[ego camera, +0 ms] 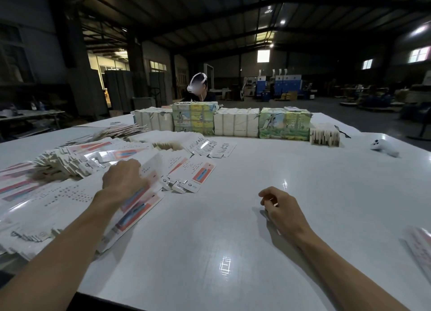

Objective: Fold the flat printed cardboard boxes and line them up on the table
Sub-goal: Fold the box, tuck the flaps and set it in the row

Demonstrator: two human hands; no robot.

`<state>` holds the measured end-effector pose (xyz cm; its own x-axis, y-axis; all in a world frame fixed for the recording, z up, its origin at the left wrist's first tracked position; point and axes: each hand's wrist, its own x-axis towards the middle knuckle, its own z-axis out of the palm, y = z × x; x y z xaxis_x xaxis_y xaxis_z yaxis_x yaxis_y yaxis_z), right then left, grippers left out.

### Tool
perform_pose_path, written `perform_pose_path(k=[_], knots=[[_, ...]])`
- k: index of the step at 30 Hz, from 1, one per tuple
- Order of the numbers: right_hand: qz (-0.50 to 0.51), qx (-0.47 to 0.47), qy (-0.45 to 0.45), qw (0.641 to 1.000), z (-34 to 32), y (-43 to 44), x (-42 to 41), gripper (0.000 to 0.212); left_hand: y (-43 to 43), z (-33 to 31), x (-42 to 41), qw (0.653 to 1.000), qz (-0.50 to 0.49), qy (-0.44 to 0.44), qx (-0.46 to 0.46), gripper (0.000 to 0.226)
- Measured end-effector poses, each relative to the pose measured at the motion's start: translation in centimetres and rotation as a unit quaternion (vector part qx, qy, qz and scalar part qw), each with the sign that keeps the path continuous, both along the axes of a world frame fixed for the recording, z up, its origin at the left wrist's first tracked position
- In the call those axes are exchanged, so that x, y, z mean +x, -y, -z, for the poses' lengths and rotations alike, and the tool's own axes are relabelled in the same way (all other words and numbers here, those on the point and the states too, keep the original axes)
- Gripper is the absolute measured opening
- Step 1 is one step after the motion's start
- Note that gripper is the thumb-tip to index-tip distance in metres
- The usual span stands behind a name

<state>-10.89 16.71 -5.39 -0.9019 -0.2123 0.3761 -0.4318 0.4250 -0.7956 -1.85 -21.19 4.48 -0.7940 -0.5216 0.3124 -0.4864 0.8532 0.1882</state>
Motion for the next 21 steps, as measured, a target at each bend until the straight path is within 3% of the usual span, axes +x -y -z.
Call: perform_pose_path(k=[3, 5, 6, 8, 10, 15, 16, 18, 19, 21], knots=[[0.001, -0.027, 0.011, 1.0, 0.1, 0.0, -0.2, 0.025, -1.6, -1.5, -1.2, 0.99, 0.084, -0.011, 0.113, 0.031], [0.002, -0.034, 0.01, 0.999, 0.3, 0.0, -0.3, 0.026, -3.6, -2.1, -2.4, 0.958, 0.153, -0.005, 0.244, 0.03], [0.003, -0.031, 0.006, 0.999, 0.3, 0.0, -0.4, 0.027, -5.1, -2.2, -2.9, 0.926, 0.188, 0.003, 0.328, 0.029], [0.005, -0.032, -0.002, 0.999, 0.3, -0.2, -0.5, 0.028, -8.4, -1.5, -3.9, 0.825, 0.257, 0.033, 0.503, 0.031], [0.013, -0.043, -0.013, 0.999, 0.1, -0.3, -0.5, 0.029, -11.8, 0.0, -5.0, 0.732, 0.297, 0.072, 0.609, 0.033], [0.082, -0.063, -0.098, 0.99, -0.6, -0.9, -0.5, 0.025, -19.6, 4.0, -6.6, 0.622, 0.298, 0.129, 0.712, 0.053], [0.083, -0.077, -0.108, 0.988, -0.8, -1.1, -0.4, 0.026, -20.9, 4.4, -6.6, 0.614, 0.305, 0.117, 0.719, 0.058], [0.06, -0.117, -0.098, 0.986, -1.4, -1.3, 0.0, 0.027, -23.0, 4.8, -6.4, 0.63, 0.316, 0.083, 0.705, 0.069], [0.049, -0.114, -0.095, 0.988, -1.6, -1.4, 0.1, 0.026, -23.6, 5.1, -6.2, 0.64, 0.32, 0.064, 0.696, 0.074], [0.045, -0.048, -0.11, 0.992, -1.6, -1.6, 0.1, 0.022, -24.3, 6.2, -6.4, 0.626, 0.315, 0.036, 0.712, 0.078]])
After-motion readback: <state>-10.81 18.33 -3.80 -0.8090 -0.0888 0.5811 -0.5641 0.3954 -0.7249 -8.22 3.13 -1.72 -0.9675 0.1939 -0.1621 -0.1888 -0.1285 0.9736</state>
